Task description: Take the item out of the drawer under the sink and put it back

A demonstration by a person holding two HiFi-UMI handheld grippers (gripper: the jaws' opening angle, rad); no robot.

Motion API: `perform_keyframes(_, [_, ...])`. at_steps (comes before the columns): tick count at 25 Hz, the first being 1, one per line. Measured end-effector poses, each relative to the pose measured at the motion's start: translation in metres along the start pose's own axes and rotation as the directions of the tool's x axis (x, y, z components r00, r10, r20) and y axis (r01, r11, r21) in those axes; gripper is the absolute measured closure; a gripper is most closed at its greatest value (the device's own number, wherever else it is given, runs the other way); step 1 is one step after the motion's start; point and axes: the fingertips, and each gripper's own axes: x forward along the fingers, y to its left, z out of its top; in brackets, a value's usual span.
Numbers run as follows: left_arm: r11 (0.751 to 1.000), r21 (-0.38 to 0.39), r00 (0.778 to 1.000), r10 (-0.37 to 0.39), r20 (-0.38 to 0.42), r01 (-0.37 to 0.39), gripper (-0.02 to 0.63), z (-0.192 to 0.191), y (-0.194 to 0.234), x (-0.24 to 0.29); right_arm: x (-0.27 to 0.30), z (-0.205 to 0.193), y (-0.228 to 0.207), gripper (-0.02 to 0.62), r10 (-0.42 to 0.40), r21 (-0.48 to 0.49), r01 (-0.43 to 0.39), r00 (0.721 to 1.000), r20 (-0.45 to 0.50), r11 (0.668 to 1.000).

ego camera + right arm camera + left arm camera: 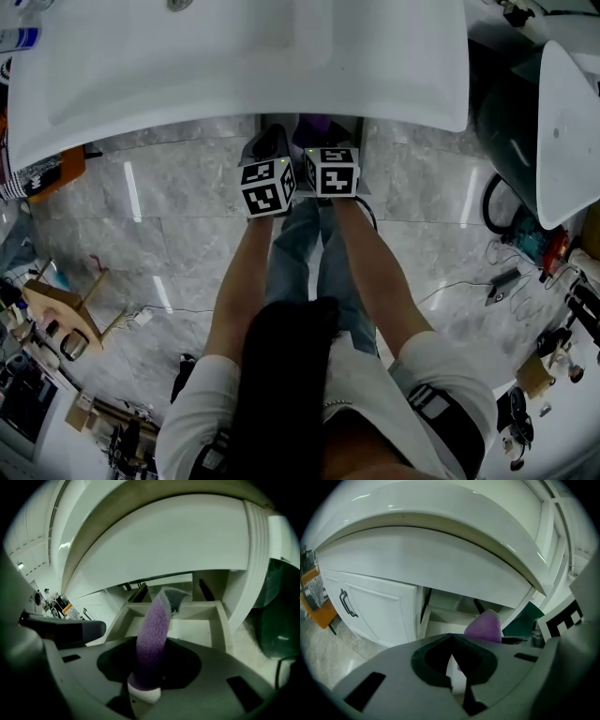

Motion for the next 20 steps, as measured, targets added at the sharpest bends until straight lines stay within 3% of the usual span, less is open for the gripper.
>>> perform_keyframes(6, [1.0,-0.014,1.0,0.02,-0.019,-0.021,0.603,-0.007,0.005,0.002,0.011,-0.013,-0.002,0.451,0.028,0.085,-0.022,0.997,-0.065,0.996])
perform_keyframes(12, [0.999,-0.035,0.999,0.037,-0.029,-0.038,0.603,-0.012,0.012,0.003,0.013,-0.016,0.0,0.431,0.041,0.097,-0.033,0.995,-0.087,0.995])
perform_keyframes(16, [0.999,-0.045,0.999,0.024,-0.022,-0.025,0.603,-0.009,0.01,0.003,0.014,-0.016,0.004,0.394,0.064,0.099,-0.056,0.994,-0.086,0.994])
perform_keyframes(20, [0.999,-0.048,1.0,0.014,-0.021,-0.015,0.603,-0.009,0.008,0.004,0.013,-0.018,0.009,0.313,0.086,0.09,-0.077,0.991,-0.099,0.993])
